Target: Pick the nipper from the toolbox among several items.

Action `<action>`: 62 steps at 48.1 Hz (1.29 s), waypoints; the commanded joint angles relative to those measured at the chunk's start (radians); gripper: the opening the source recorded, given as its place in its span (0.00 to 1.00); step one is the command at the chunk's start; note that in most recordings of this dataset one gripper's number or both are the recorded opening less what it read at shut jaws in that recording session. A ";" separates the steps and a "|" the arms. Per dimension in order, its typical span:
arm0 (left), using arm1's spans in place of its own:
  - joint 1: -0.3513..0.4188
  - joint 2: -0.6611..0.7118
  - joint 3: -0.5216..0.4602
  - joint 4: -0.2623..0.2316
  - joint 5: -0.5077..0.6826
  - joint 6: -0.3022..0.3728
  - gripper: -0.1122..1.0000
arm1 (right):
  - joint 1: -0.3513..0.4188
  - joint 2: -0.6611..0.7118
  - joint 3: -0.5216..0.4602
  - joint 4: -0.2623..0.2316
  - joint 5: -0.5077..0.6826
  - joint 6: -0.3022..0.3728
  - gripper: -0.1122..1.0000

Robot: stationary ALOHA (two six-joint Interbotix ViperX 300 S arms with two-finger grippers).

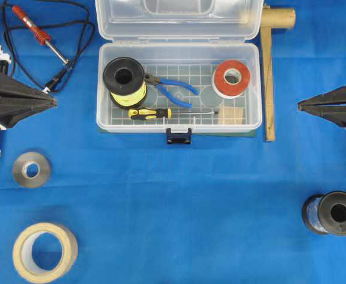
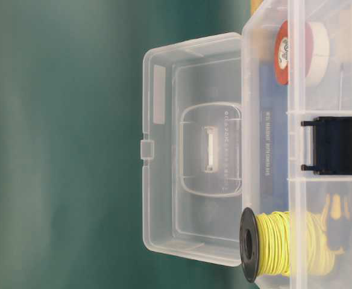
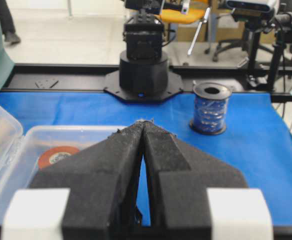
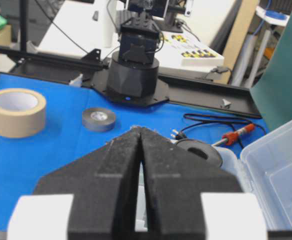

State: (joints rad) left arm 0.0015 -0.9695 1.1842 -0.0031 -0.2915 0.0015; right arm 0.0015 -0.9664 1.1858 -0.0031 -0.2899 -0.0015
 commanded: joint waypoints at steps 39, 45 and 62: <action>0.000 0.017 -0.020 -0.031 0.006 0.006 0.10 | -0.262 0.818 -0.667 -0.008 0.621 0.005 0.60; 0.000 0.017 -0.018 -0.031 0.009 0.003 0.10 | -0.282 0.934 -0.729 -0.018 0.640 0.005 0.72; 0.000 0.018 -0.015 -0.031 0.014 0.002 0.10 | -0.298 1.181 -0.813 -0.017 0.617 0.003 0.68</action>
State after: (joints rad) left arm 0.0015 -0.9587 1.1842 -0.0322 -0.2746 0.0046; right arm -0.2884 0.2071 0.4019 -0.0184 0.3405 0.0000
